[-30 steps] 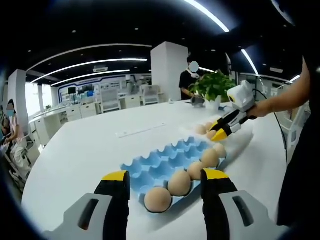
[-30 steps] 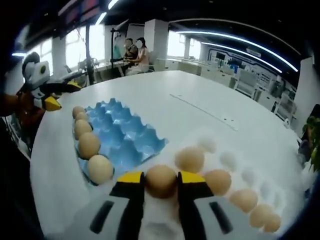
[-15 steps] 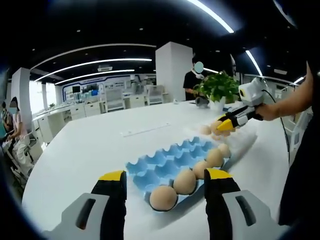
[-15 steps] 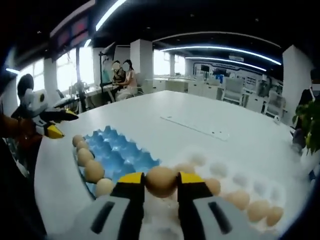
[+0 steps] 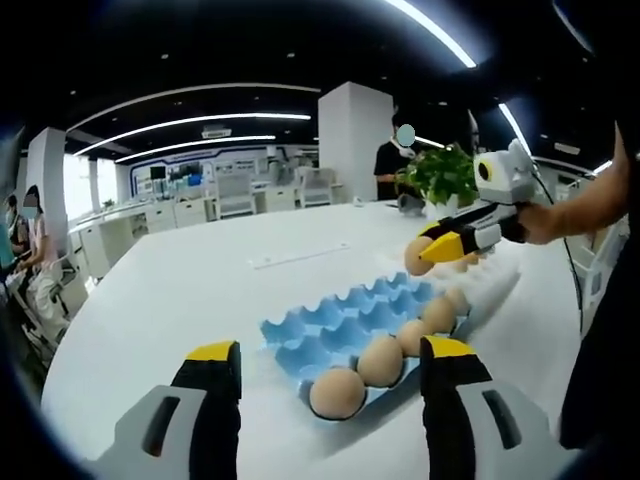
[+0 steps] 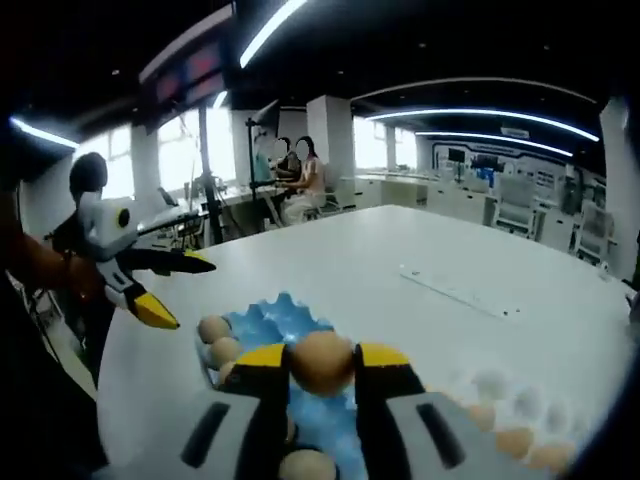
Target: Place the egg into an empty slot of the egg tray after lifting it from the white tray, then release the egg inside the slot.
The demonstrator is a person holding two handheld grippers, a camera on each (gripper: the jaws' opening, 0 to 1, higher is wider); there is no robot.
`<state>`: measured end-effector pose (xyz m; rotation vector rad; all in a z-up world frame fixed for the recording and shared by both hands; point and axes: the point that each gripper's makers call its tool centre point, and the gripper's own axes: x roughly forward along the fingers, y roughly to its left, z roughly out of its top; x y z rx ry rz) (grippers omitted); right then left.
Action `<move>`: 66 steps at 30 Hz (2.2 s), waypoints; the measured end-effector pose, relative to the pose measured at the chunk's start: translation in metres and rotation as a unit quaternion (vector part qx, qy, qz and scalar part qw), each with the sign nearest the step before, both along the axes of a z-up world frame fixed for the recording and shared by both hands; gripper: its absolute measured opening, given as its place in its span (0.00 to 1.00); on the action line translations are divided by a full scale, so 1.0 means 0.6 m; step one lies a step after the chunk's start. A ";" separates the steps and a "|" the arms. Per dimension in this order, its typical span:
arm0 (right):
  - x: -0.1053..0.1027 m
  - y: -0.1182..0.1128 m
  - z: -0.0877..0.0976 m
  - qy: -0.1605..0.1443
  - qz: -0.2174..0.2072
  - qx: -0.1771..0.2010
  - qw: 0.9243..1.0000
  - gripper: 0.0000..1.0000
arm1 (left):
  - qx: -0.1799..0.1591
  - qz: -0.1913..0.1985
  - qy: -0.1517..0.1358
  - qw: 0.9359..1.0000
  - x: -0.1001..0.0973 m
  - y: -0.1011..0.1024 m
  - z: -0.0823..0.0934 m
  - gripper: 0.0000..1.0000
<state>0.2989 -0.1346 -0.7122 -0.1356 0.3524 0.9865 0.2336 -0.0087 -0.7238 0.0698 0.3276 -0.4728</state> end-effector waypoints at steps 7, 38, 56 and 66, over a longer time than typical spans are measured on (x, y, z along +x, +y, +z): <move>-0.010 0.098 -0.008 0.009 0.052 0.011 0.999 0.25 | 0.000 0.000 0.001 1.000 0.001 0.007 -0.004 0.76; -0.027 0.222 -0.092 0.028 0.145 -0.037 0.988 0.25 | 0.011 -0.015 0.006 1.000 0.003 0.008 -0.023 0.74; -0.029 0.218 -0.099 0.078 0.133 -0.011 0.988 0.25 | 0.009 -0.018 0.003 1.000 0.000 0.004 -0.018 0.70; -0.034 0.184 -0.089 0.059 0.114 -0.001 0.992 0.26 | 0.011 -0.019 0.000 1.000 -0.001 0.001 -0.012 0.70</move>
